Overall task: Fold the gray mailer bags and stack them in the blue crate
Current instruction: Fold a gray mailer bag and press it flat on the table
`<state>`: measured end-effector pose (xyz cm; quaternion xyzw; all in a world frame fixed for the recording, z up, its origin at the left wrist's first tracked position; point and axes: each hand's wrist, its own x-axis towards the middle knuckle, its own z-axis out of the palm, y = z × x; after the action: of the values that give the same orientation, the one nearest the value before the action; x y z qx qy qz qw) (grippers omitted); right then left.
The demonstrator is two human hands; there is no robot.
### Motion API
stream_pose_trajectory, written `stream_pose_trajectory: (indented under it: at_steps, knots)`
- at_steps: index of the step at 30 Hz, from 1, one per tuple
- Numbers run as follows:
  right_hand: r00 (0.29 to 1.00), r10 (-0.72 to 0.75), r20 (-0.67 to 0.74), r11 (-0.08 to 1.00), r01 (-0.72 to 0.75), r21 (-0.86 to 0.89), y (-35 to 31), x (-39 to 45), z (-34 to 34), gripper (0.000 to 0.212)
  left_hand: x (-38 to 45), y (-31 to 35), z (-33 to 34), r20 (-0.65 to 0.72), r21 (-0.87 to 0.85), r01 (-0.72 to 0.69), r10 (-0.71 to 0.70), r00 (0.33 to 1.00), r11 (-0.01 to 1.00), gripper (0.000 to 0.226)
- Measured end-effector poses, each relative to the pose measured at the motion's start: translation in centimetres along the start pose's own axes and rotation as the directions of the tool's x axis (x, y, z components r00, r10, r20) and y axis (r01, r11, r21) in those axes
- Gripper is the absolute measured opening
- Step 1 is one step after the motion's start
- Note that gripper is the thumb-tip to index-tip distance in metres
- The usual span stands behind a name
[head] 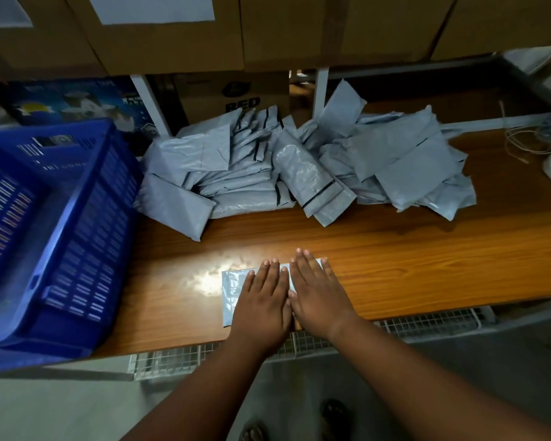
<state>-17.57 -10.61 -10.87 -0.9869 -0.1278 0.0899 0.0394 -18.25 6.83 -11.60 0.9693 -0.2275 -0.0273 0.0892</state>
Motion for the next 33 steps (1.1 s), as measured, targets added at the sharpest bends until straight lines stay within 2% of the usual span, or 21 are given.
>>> stream_pose_trajectory:
  at_steps: [14,24,29,33]
  knots:
    - [1.0,-0.018,-0.024,0.999,0.019,0.034,0.5,0.5,1.0,0.077,0.2,0.0,1.3,-0.007,0.047,0.026,-0.026,1.0,0.999,0.075]
    - [1.0,-0.011,0.025,1.0,0.01,0.022,0.2,-0.1,-0.2,0.082,-0.5,-0.6,-0.3,0.109,0.085,0.03,-0.04,0.993,0.996,0.078]
    - [0.998,-0.047,0.044,0.998,0.045,0.048,1.1,-0.4,-0.2,0.085,-3.4,-3.4,-1.6,0.126,0.143,0.067,-0.086,0.988,0.987,0.101]
    - [0.979,-0.192,0.066,0.981,0.194,-0.016,1.3,-2.1,-0.6,0.101,-5.3,-4.5,-2.1,0.141,0.148,-0.005,-0.016,0.99,0.989,0.112]
